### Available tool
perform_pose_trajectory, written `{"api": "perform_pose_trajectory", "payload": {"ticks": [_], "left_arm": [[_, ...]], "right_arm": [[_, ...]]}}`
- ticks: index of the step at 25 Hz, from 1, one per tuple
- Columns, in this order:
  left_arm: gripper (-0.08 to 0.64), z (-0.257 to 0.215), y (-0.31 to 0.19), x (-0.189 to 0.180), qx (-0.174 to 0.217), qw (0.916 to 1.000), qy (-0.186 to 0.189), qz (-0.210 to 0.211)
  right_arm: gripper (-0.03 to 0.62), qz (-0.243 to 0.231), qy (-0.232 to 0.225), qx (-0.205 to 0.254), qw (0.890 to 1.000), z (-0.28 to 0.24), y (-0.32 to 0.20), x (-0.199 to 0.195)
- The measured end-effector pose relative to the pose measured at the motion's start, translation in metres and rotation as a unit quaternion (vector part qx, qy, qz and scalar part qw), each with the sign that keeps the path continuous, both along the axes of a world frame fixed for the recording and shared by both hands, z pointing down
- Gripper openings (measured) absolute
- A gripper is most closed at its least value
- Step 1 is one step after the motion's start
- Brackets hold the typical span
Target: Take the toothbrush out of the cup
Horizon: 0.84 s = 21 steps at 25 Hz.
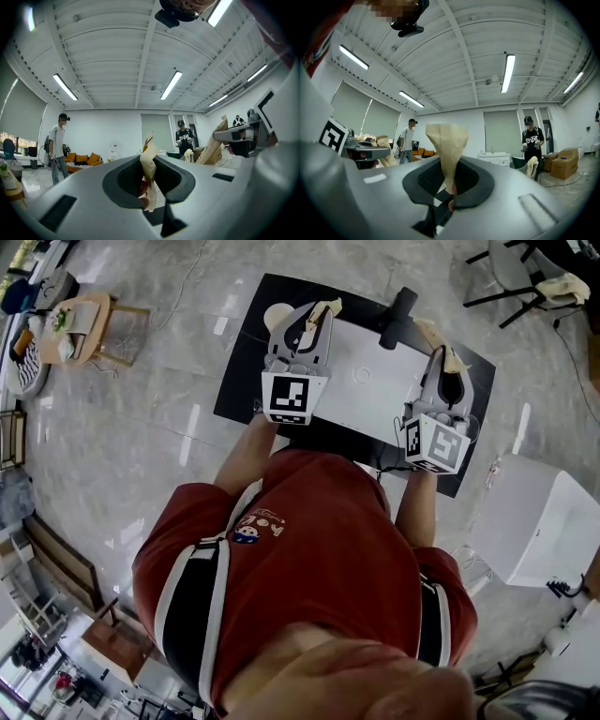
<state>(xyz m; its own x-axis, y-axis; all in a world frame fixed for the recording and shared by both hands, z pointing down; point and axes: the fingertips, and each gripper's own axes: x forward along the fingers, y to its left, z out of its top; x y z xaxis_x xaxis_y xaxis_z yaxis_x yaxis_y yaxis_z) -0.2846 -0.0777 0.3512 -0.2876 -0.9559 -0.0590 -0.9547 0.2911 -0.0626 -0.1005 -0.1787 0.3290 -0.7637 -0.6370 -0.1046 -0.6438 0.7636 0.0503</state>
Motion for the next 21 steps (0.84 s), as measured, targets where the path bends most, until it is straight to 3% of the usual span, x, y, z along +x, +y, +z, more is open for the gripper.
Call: {"api": "perform_pose_trajectory", "payload": {"ticks": [21], "left_arm": [[0.055,-0.003,-0.003,0.010,-0.002,1.0000,-0.005,0.003]], "right_arm": [[0.041,0.000,-0.001,0.000,1.000,0.002,-0.004,0.006]]}}
